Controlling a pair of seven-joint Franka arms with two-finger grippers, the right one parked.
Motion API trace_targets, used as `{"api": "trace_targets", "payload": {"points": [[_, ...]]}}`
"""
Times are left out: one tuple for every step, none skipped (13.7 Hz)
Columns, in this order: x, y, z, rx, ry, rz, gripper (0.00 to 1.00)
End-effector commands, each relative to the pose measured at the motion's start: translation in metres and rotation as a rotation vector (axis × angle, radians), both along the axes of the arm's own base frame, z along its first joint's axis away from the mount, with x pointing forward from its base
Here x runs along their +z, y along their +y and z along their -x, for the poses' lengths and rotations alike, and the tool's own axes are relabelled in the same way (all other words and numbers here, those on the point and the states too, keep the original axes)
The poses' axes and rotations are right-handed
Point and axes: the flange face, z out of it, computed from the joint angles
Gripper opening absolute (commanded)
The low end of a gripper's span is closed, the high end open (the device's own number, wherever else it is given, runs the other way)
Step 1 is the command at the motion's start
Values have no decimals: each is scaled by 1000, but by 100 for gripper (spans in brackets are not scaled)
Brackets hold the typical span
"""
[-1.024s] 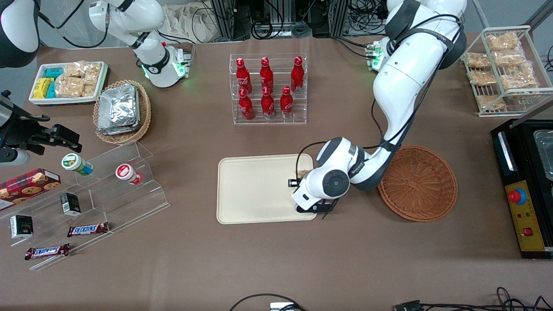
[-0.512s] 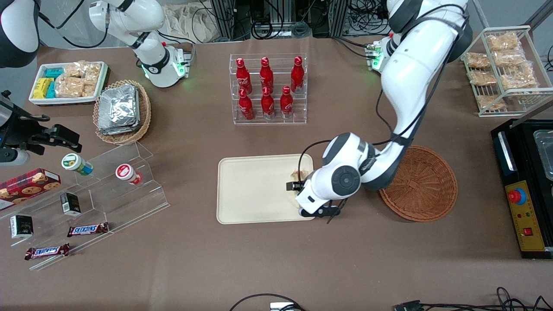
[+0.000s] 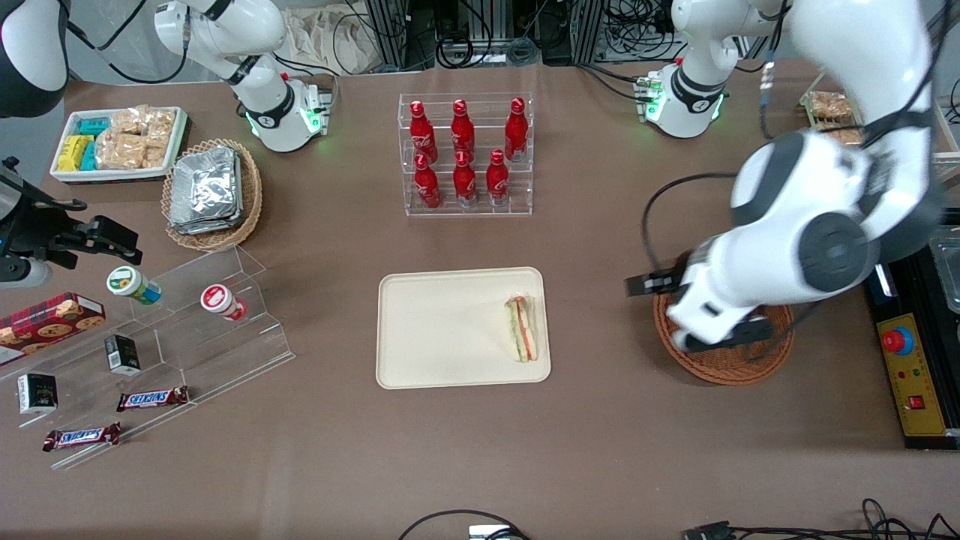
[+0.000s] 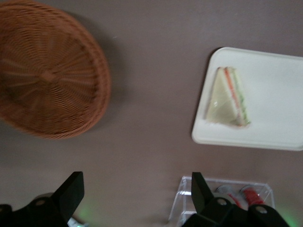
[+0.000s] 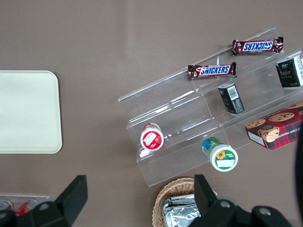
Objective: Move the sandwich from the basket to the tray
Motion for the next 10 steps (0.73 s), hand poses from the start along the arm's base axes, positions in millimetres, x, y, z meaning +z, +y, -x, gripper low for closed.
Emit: {"api": "trace_targets", "payload": {"points": [[45, 53, 27, -60, 17, -21, 100], [57, 77, 34, -86, 33, -19, 100], [61, 93, 39, -131, 49, -9, 100], [59, 111, 41, -189, 54, -14, 100], [51, 116, 43, -232, 61, -34, 100], [49, 117, 47, -254, 60, -50, 100], [48, 117, 49, -254, 56, -54, 100], [46, 116, 53, -254, 54, -58, 100], [42, 114, 58, -255, 37, -68, 100], [37, 113, 66, -253, 4, -78, 100]]}}
